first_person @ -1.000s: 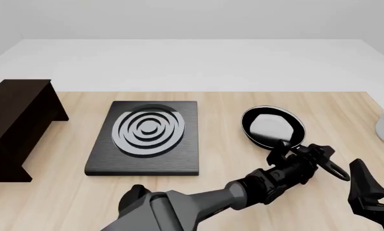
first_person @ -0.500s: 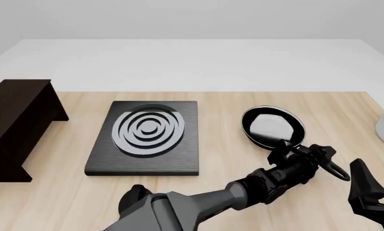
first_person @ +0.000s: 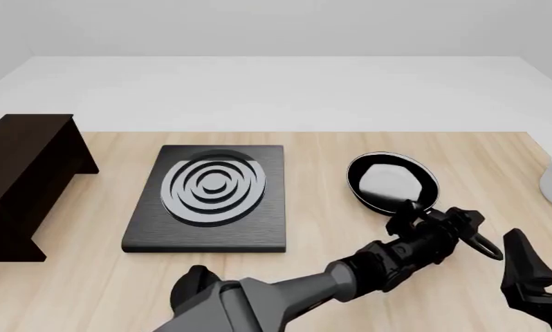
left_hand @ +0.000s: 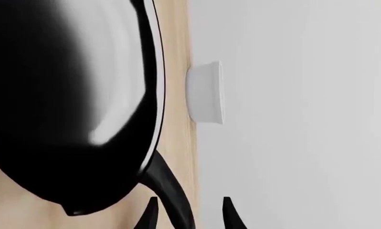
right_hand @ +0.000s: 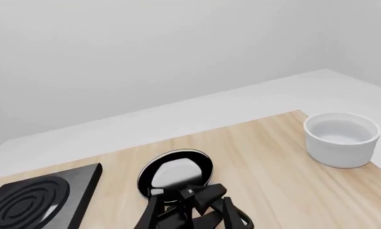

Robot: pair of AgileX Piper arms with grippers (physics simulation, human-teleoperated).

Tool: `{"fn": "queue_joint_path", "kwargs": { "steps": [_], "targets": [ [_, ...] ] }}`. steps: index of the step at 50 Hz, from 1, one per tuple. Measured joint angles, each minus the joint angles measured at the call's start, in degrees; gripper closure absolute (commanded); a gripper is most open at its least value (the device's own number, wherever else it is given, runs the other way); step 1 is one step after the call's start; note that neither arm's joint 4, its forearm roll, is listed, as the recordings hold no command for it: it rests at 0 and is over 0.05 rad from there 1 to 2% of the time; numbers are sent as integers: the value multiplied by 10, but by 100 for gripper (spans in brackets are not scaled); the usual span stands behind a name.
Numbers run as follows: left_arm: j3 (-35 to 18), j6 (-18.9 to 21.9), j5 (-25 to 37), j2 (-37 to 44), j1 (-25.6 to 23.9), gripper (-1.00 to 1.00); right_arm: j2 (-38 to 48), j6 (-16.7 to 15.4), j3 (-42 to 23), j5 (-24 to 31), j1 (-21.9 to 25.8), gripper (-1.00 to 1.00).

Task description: Put the frying pan on top of the cabinet.

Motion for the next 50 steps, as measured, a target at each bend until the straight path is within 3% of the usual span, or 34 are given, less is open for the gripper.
{"fn": "queue_joint_path", "kwargs": {
  "steps": [28, 29, 41, 50],
  "targets": [
    [-112, -20, 68, 50, 6, -100, -1, 4, 0, 2, -1, -100],
    [-116, -20, 71, 52, 6, 100, 0, 4, 0, 1, -1, -100],
    [-141, 8, 88, 63, 8, 100, 3, 6, 0, -2, -2, -100],
    [-106, 9, 63, 48, 10, 100, 0, 5, 0, 0, -2, -100]
  ]
}}
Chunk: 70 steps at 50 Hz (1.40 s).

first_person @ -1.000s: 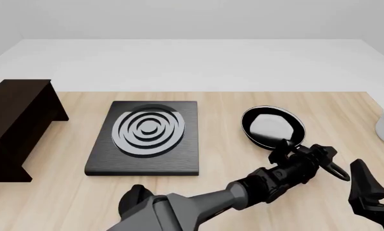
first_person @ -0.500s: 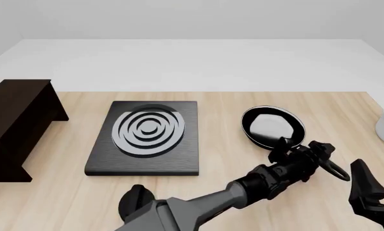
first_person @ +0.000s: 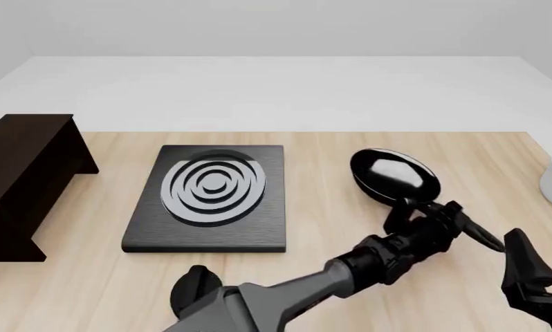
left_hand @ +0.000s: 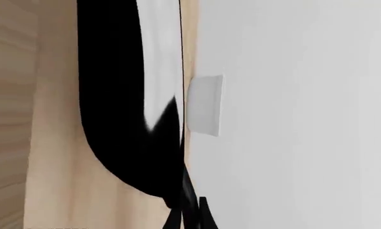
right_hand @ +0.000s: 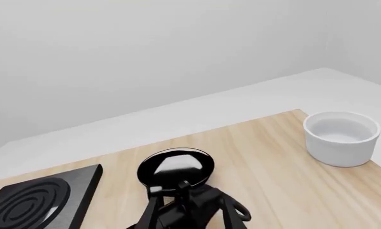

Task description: Put the frying pan on top of the cabinet.

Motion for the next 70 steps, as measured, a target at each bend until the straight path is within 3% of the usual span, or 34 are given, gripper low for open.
{"fn": "queue_joint_path", "kwargs": {
  "steps": [11, 32, 53, 70],
  "targets": [
    [112, 0, -51, -54, 5, 100, -3, -1, 0, 2, 1, -100],
    [374, 128, -133, -217, 28, 100, -5, -8, 0, 5, 6, -100],
    [541, 201, -187, -391, 59, 100, -27, -22, 0, 25, 14, -100],
    [639, 267, -198, -515, 135, 100, -46, -32, 0, 43, 18, -100]
  ]
}}
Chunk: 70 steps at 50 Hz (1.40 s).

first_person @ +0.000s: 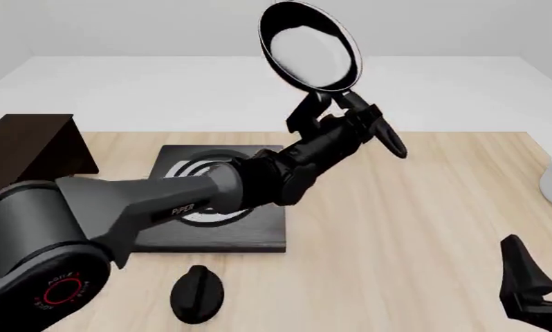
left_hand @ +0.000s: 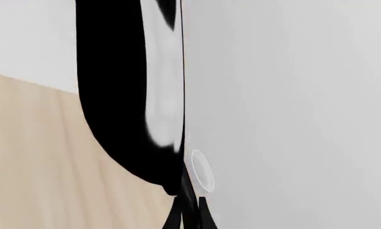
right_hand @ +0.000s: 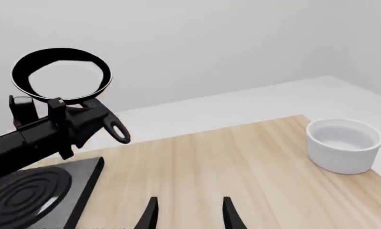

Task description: Put the frying pan on top of the cabinet.

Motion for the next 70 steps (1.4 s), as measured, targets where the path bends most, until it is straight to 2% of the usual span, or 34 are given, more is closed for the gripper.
{"fn": "queue_joint_path", "kwargs": {
  "steps": [18, 36, 60, 70],
  "targets": [
    [117, 32, -42, -126, 125, 100, -10, -6, 0, 9, 3, -100],
    [218, 30, -92, -205, 244, 100, -2, -8, 0, 3, 5, -100],
    [392, -19, -191, -327, 423, 100, -10, -14, 0, 10, 9, -100],
    [442, -46, -221, -346, 471, 100, -8, -15, 0, 9, 10, -100]
  ]
}}
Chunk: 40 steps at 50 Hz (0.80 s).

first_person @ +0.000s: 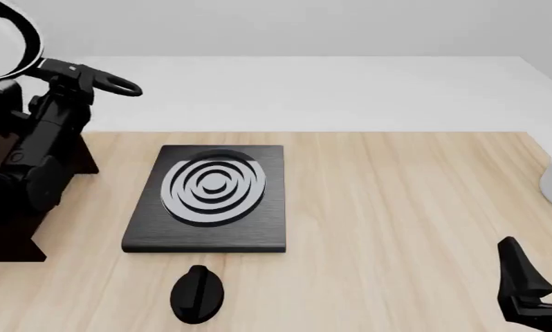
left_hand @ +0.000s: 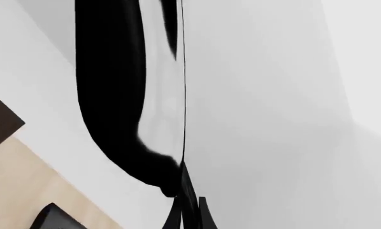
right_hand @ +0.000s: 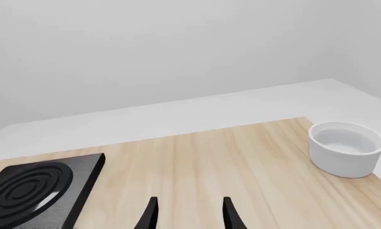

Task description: Put the frying pan on top of the cabinet.

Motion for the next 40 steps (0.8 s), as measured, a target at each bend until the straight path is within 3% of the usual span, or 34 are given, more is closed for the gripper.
{"fn": "queue_joint_path", "kwargs": {
  "steps": [40],
  "targets": [
    [67, -67, -52, 22, 58, 100, -8, -9, 0, 8, 4, -100]
  ]
}}
